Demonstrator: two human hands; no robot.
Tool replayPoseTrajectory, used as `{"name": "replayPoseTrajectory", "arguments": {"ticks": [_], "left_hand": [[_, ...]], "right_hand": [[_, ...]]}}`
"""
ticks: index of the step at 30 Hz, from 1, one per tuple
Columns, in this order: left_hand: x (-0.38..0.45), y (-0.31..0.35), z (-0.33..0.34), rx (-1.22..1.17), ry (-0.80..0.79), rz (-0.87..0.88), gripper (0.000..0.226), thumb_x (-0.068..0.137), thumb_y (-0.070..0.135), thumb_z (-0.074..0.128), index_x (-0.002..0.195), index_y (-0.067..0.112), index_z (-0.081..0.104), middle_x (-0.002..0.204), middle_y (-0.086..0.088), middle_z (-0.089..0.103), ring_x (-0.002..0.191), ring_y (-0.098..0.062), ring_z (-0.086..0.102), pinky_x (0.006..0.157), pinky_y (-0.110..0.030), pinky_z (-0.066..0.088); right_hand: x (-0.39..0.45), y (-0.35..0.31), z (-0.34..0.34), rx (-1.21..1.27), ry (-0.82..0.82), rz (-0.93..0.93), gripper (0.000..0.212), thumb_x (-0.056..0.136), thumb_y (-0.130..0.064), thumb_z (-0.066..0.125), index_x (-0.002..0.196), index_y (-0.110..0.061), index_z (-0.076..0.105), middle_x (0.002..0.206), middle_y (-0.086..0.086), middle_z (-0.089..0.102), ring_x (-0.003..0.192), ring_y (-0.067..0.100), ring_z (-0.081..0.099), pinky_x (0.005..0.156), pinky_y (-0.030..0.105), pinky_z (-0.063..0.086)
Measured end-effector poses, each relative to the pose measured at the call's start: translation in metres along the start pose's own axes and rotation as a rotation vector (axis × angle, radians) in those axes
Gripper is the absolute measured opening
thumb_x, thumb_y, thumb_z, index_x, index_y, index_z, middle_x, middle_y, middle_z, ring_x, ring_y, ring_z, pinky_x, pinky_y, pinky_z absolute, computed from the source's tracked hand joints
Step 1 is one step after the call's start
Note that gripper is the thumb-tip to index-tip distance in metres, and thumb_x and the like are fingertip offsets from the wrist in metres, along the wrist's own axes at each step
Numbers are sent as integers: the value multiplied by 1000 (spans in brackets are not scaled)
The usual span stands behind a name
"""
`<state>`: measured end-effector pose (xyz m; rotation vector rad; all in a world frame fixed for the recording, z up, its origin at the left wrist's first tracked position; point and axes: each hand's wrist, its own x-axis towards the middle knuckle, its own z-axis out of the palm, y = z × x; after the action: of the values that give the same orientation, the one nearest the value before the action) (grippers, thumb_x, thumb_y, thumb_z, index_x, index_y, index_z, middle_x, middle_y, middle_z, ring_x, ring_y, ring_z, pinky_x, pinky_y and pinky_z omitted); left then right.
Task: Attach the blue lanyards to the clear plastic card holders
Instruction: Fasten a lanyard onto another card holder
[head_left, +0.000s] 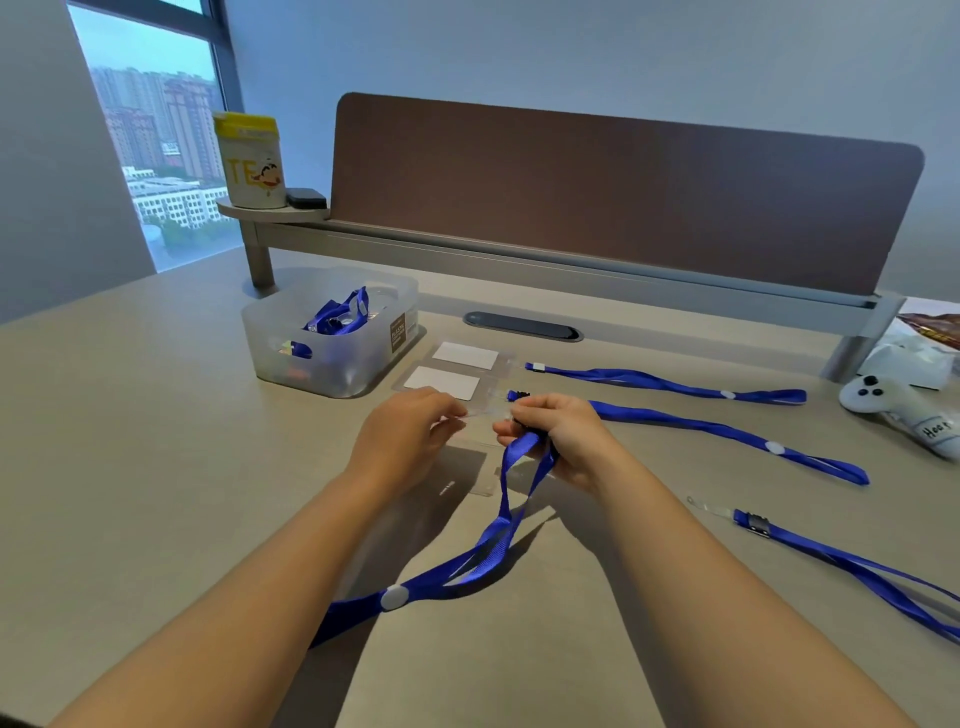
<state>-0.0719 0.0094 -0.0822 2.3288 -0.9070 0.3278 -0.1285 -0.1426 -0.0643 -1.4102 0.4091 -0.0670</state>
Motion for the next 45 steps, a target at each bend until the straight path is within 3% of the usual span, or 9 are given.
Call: {"name": "replayPoseTrajectory", "arguments": {"ticks": [3, 9, 16, 20, 26, 31, 35, 41, 45], "left_hand": [[0, 3, -6, -11, 59, 9, 23, 86, 13, 52, 107, 5, 60, 111, -17, 65, 99, -30, 60, 81, -29, 45], [-1, 15, -15, 93, 15, 84, 43, 87, 5, 48, 128, 19, 43, 134, -9, 52, 118, -27, 52, 96, -35, 46], [1, 27, -19, 328, -158, 176, 29, 88, 18, 50, 116, 15, 52, 125, -8, 56, 107, -23, 55, 91, -27, 47], [1, 25, -21, 311, -131, 187, 22, 89, 22, 47, 106, 10, 56, 117, -8, 60, 102, -21, 53, 81, -22, 41], [2, 28, -23, 174, -81, 95, 25, 90, 15, 46, 114, 9, 50, 122, -13, 59, 104, -25, 56, 88, -29, 47], [2, 23, -26, 96, -8, 91, 31, 90, 10, 43, 120, 11, 50, 128, -12, 55, 111, -27, 55, 91, -32, 46], [6, 19, -27, 68, 48, 67, 29, 90, 9, 42, 116, 9, 55, 122, -14, 58, 106, -29, 56, 87, -33, 48], [9, 18, -29, 57, 39, 69, 25, 86, 17, 51, 107, 7, 60, 114, -15, 62, 100, -28, 58, 85, -31, 48], [11, 19, -29, 42, 68, 72, 24, 84, 18, 54, 100, 2, 63, 107, -18, 65, 94, -31, 60, 80, -29, 45]], "right_hand": [[-2, 0, 1, -43, -22, -8, 9, 87, 1, 52, 83, -5, 56, 76, 11, 63, 45, 8, 66, 50, 16, 57], [-6, -6, 8, -277, -62, 26, 10, 86, -1, 55, 80, -7, 60, 75, 8, 65, 52, 9, 64, 54, 16, 57], [-12, -7, 14, -663, -59, 139, 14, 89, -16, 55, 82, -4, 57, 68, 5, 58, 59, 13, 57, 61, 22, 51], [-17, -9, 13, -384, -119, 172, 16, 91, -7, 49, 77, -2, 55, 71, 9, 57, 59, 13, 56, 48, 17, 53], [-17, -8, 18, -192, -114, 11, 18, 91, -2, 47, 78, -6, 59, 75, 7, 58, 57, 11, 55, 49, 15, 53], [-15, -10, 26, -252, -79, -123, 21, 92, -2, 44, 82, -9, 60, 77, 2, 62, 61, 10, 55, 57, 16, 52], [-10, -9, 35, -345, 6, -253, 21, 93, -2, 43, 104, 4, 59, 81, 3, 61, 60, 9, 51, 59, 16, 48], [-5, -3, 41, -510, 107, -417, 20, 94, -6, 42, 100, 0, 60, 70, -6, 55, 63, 6, 50, 62, 16, 44], [-4, 0, 42, -563, 136, -463, 20, 94, -7, 42, 100, 0, 60, 80, 1, 59, 63, 4, 49, 63, 18, 43]]}}
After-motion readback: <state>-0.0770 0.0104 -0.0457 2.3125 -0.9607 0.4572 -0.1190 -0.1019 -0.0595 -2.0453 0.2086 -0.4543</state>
